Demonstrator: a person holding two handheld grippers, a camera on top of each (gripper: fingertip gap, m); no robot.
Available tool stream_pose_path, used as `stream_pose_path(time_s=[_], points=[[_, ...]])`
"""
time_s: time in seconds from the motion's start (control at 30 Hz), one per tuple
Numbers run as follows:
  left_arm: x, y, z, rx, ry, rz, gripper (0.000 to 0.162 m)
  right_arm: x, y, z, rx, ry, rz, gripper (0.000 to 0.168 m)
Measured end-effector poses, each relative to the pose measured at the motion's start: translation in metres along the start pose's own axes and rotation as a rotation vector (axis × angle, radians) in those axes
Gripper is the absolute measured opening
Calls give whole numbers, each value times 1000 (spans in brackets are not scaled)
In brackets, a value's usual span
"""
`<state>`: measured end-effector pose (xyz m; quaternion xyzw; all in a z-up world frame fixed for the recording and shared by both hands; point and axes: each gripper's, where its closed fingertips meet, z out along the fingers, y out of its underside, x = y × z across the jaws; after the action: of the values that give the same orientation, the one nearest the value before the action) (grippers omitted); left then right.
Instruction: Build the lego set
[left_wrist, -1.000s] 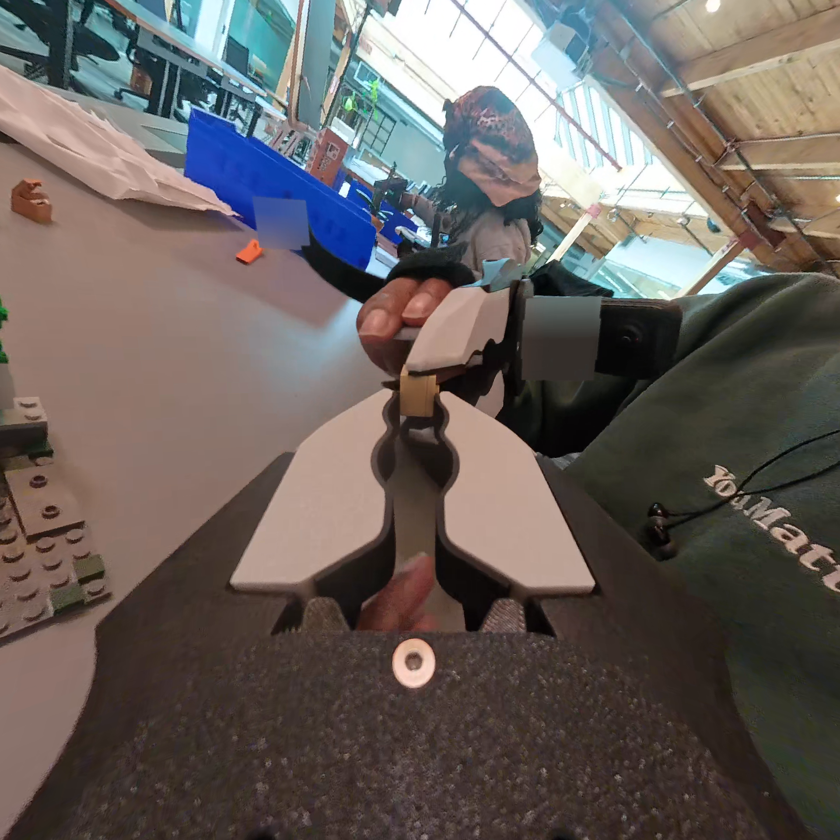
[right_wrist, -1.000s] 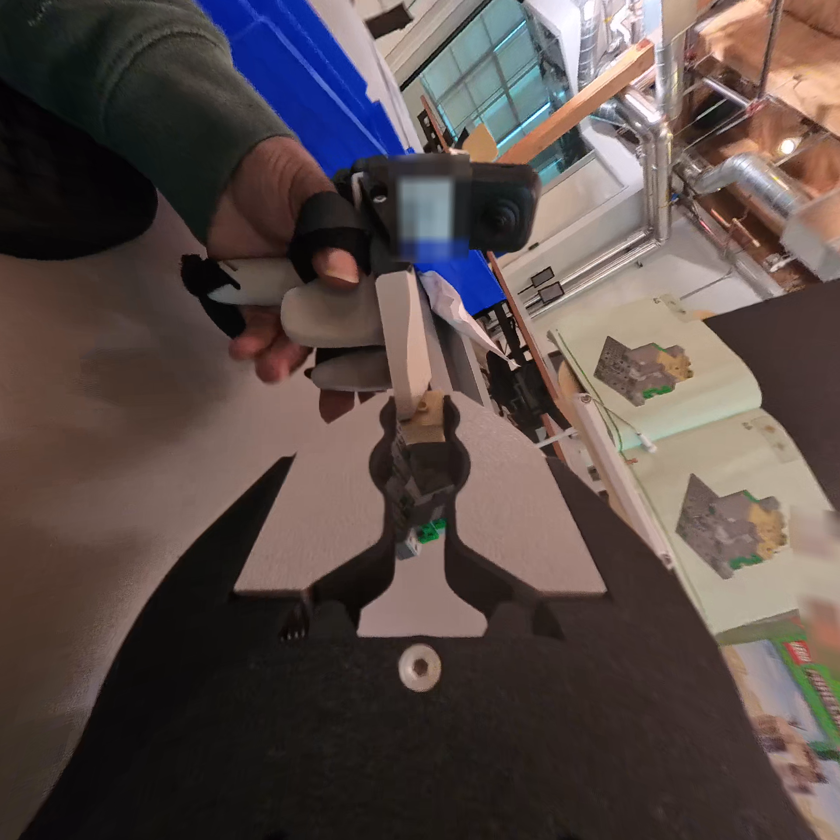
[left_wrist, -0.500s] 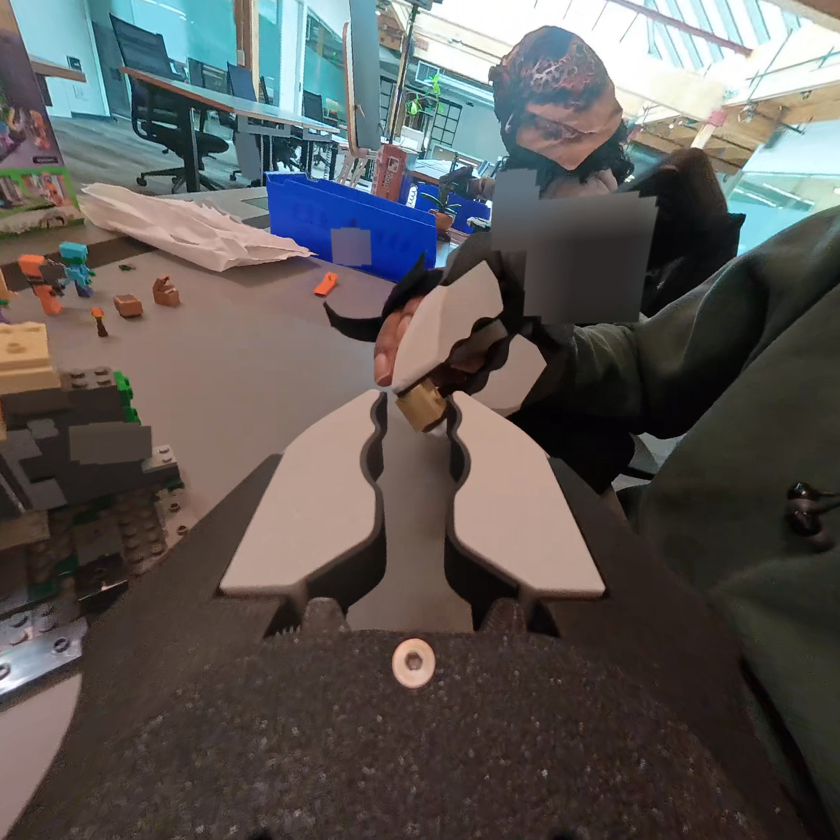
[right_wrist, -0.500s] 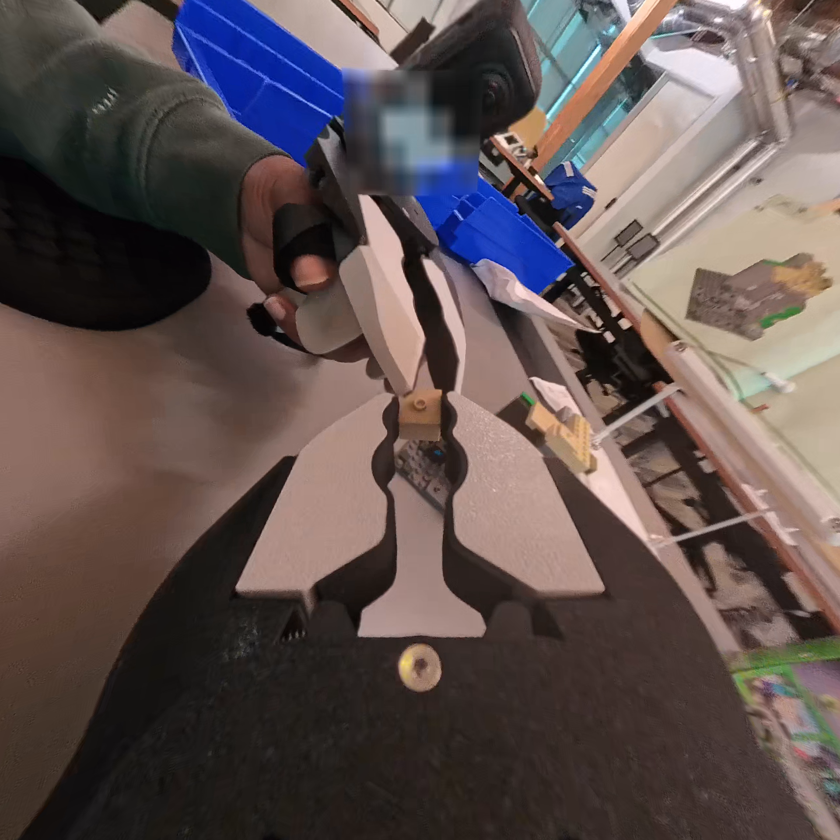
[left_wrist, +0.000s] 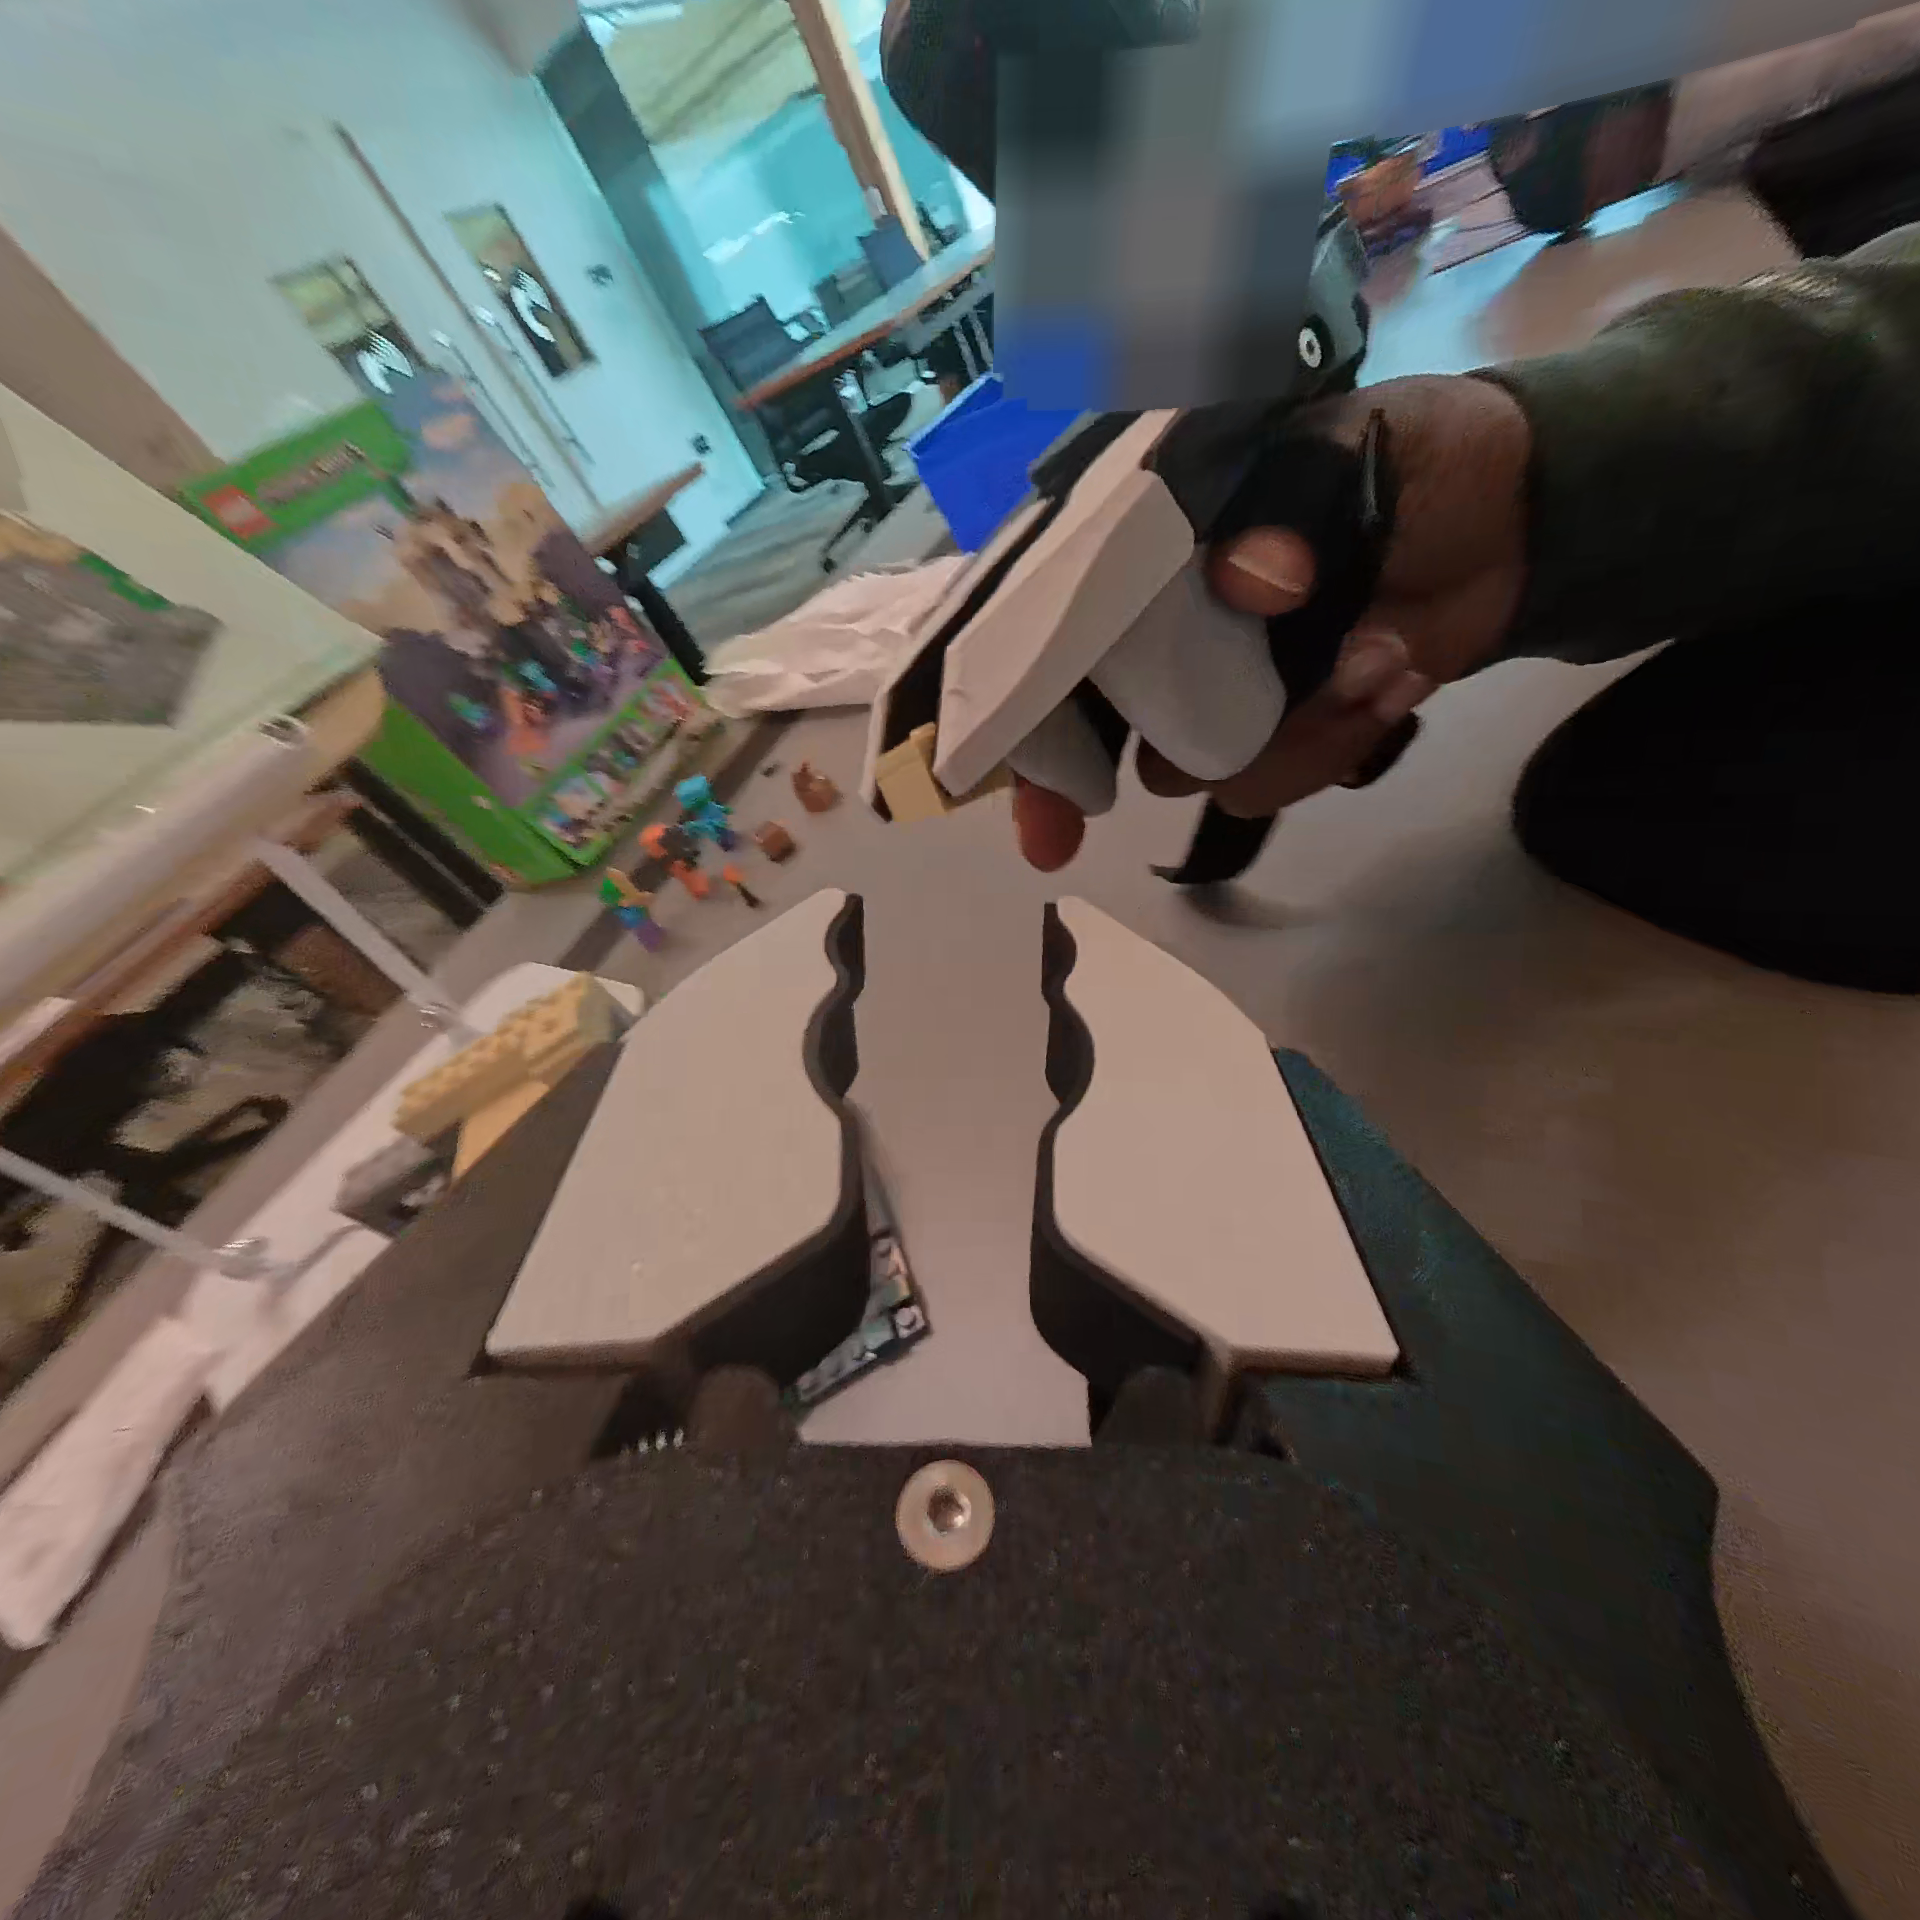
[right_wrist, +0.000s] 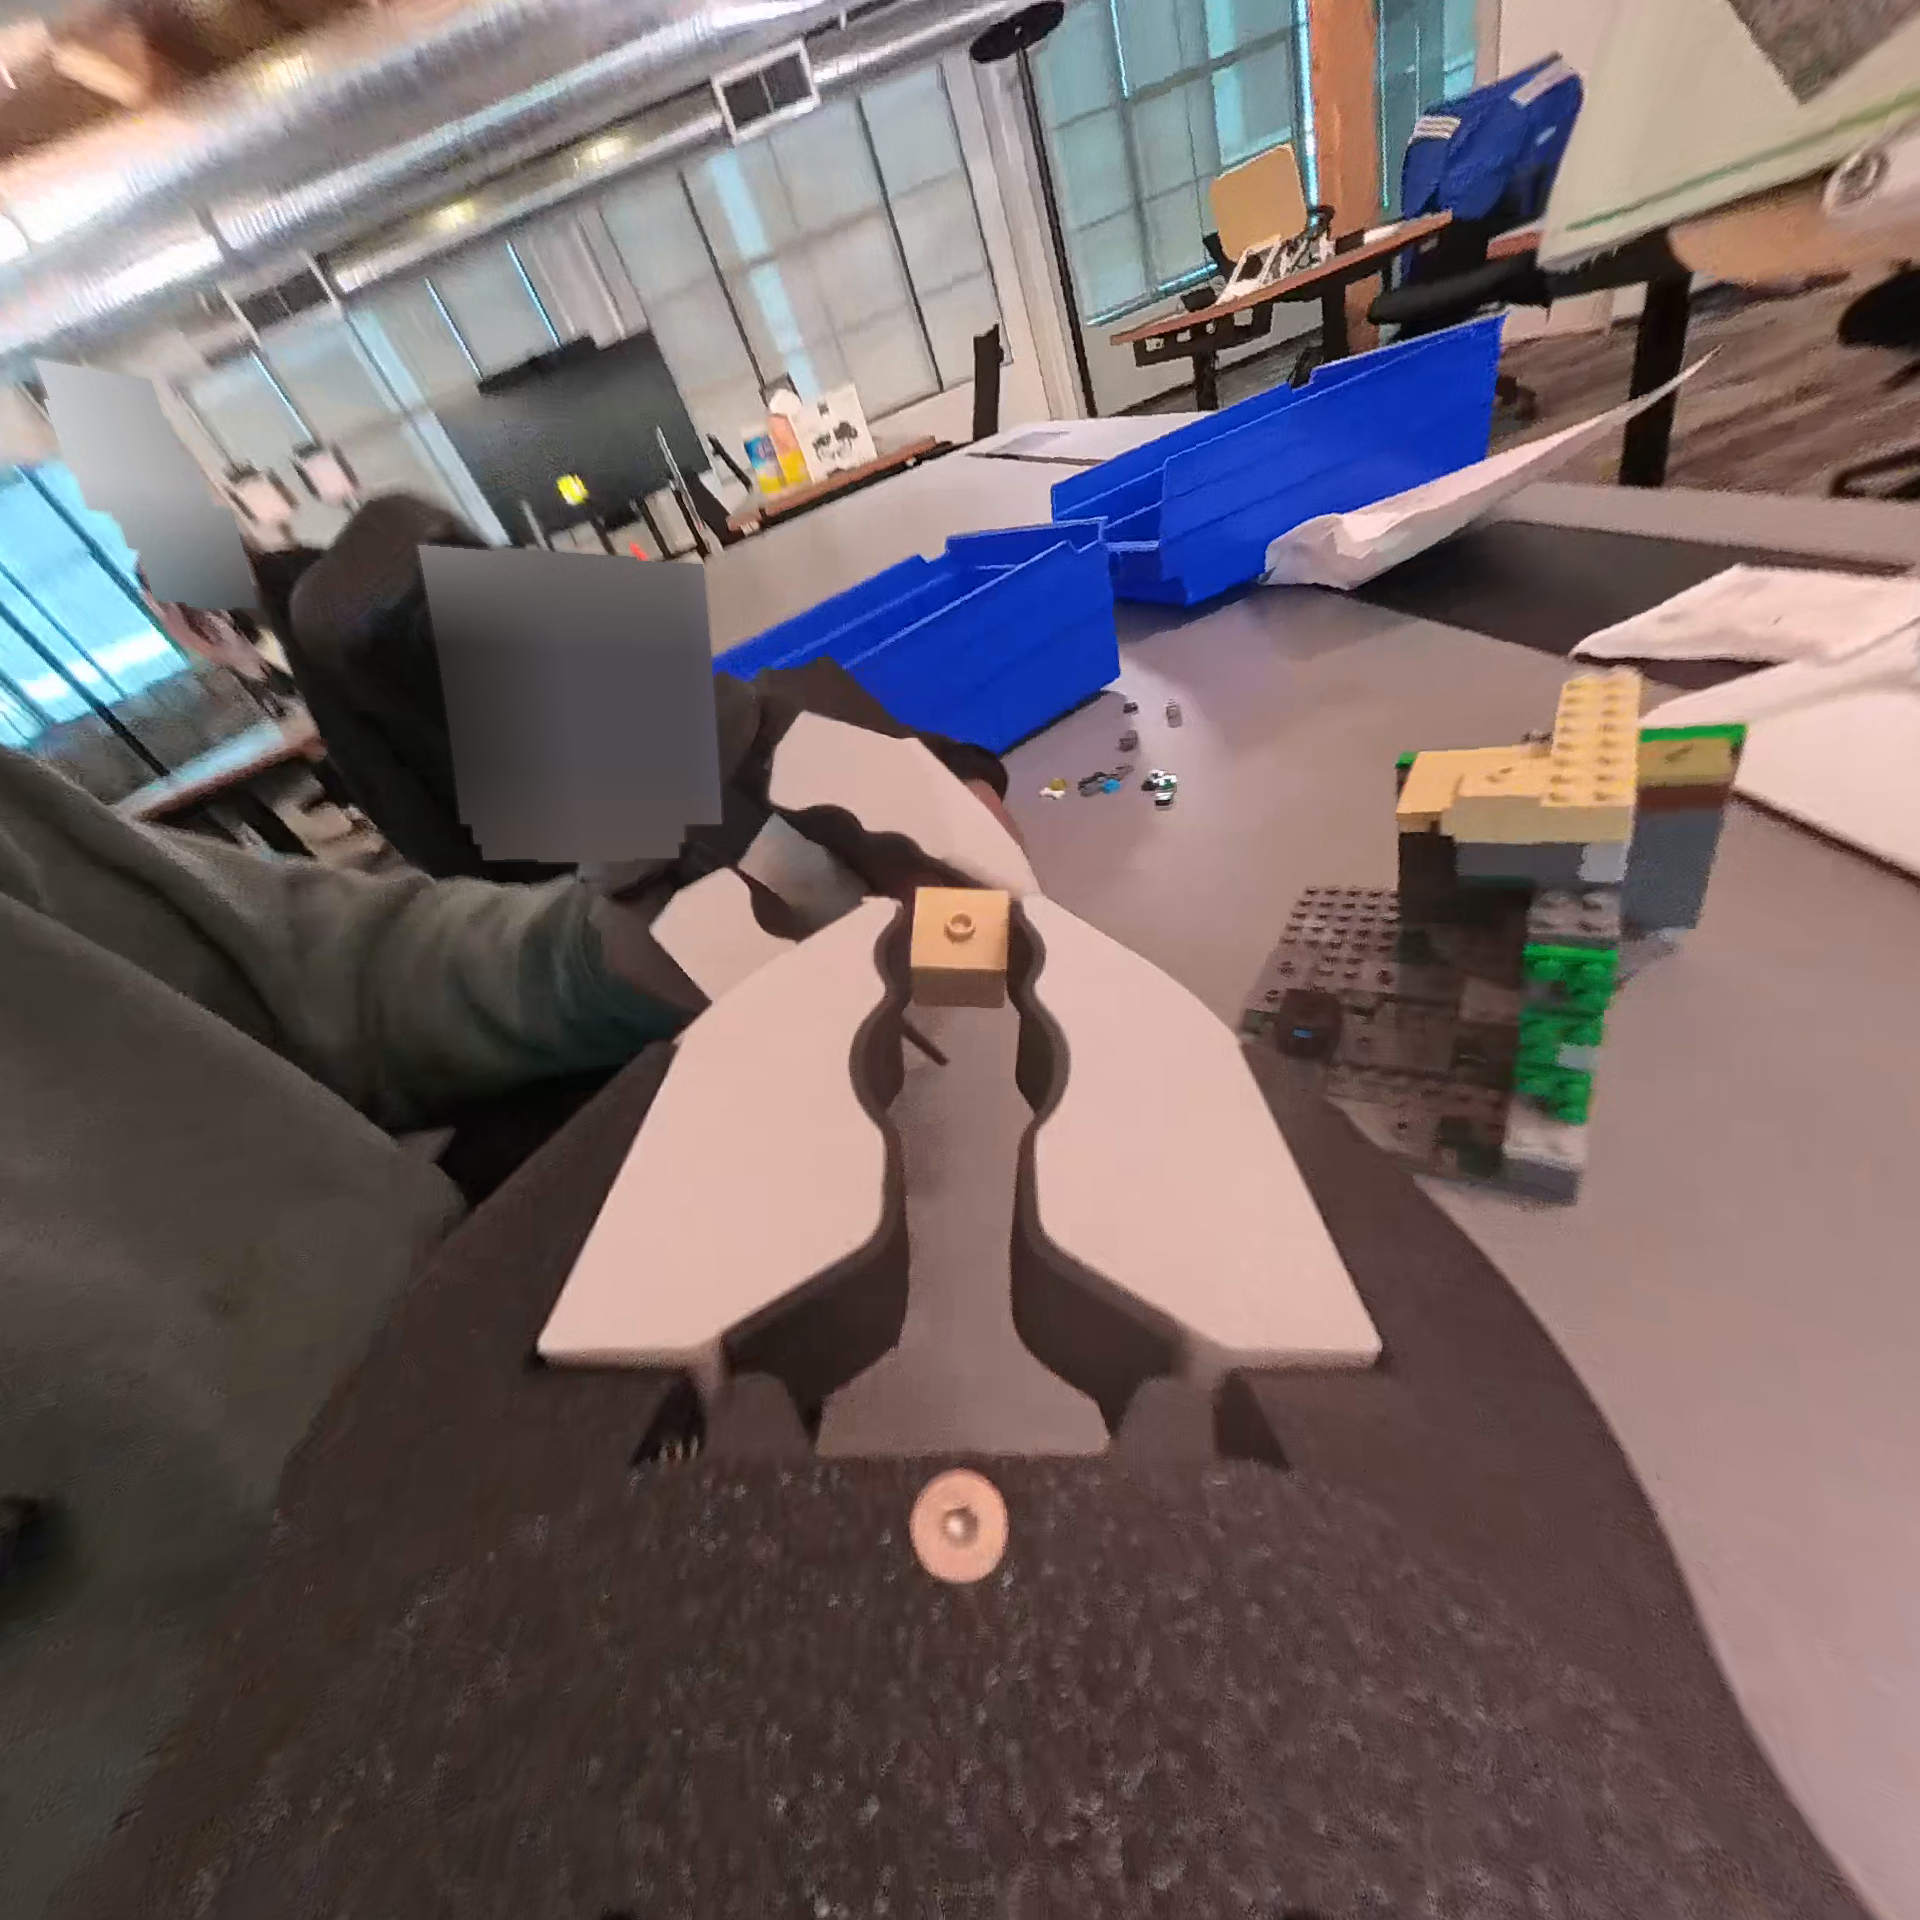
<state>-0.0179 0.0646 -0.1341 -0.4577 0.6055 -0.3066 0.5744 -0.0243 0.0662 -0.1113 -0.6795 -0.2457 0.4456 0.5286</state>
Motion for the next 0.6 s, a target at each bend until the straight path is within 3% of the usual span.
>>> stream_pose_path(time_s=[0.23,0.6], points=[[-8,-11,-2,22,-128,106,21,2,4,12,51,-18,291,17],[-10,-6,-2,6,-114,23,11,5,5,12,48,1,277,17]])
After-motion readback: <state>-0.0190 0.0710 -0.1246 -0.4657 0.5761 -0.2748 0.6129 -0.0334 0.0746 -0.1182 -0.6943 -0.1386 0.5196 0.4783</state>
